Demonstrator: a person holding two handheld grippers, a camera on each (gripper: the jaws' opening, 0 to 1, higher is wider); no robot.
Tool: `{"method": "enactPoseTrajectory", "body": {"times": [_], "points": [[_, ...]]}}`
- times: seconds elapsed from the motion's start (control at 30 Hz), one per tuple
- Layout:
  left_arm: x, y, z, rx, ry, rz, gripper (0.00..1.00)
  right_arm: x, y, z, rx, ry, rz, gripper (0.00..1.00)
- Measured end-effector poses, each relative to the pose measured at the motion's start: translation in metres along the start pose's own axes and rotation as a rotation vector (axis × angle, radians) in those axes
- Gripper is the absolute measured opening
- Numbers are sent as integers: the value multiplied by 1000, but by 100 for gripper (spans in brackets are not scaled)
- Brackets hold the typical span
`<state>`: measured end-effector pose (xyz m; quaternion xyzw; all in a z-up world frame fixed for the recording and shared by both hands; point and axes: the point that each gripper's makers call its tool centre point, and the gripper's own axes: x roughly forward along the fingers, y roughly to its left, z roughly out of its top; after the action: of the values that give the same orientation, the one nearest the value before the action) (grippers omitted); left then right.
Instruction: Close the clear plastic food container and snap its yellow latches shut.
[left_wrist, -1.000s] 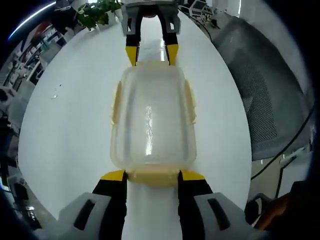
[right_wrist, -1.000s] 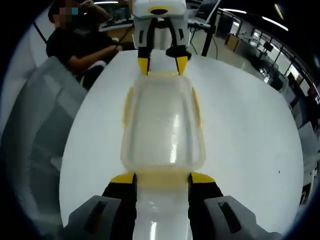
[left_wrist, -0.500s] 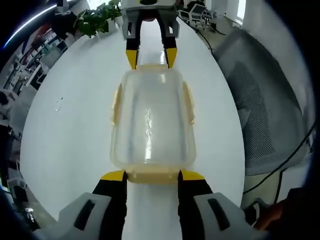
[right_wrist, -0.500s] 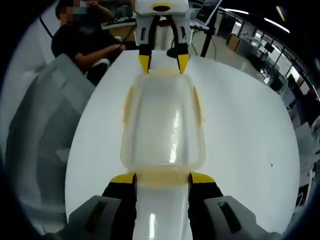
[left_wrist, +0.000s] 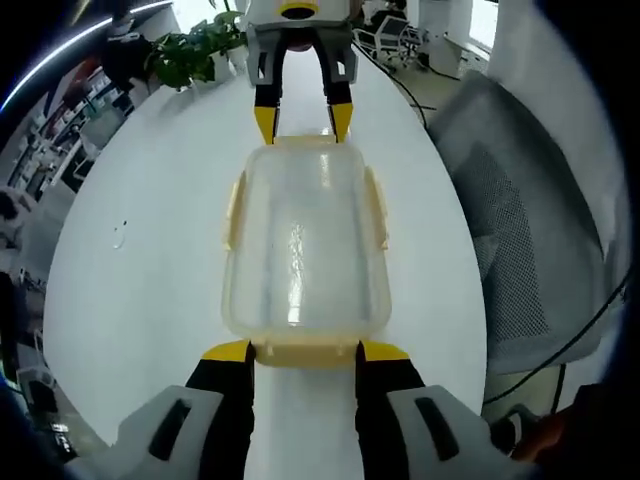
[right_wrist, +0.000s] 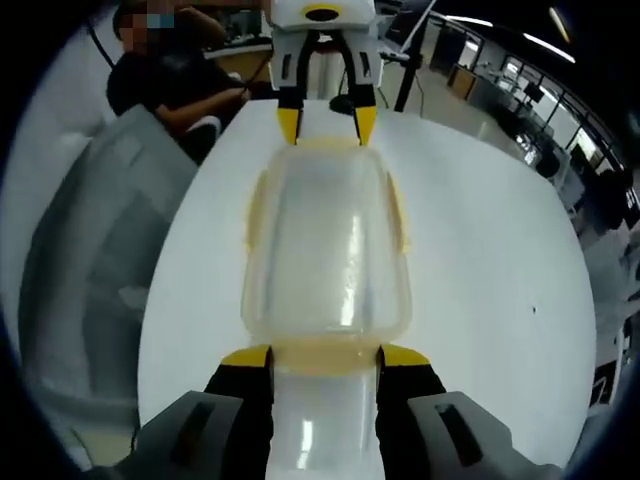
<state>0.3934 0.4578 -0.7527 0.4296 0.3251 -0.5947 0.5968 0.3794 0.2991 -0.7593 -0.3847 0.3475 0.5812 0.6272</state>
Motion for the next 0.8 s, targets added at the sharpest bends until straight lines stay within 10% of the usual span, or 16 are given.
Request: {"method": "enactPoseTrajectory", "body": {"times": [0.8], "points": [[37,4,59,-8,-47,4,38,-30,-1,-61,13,47,0,38]]}}
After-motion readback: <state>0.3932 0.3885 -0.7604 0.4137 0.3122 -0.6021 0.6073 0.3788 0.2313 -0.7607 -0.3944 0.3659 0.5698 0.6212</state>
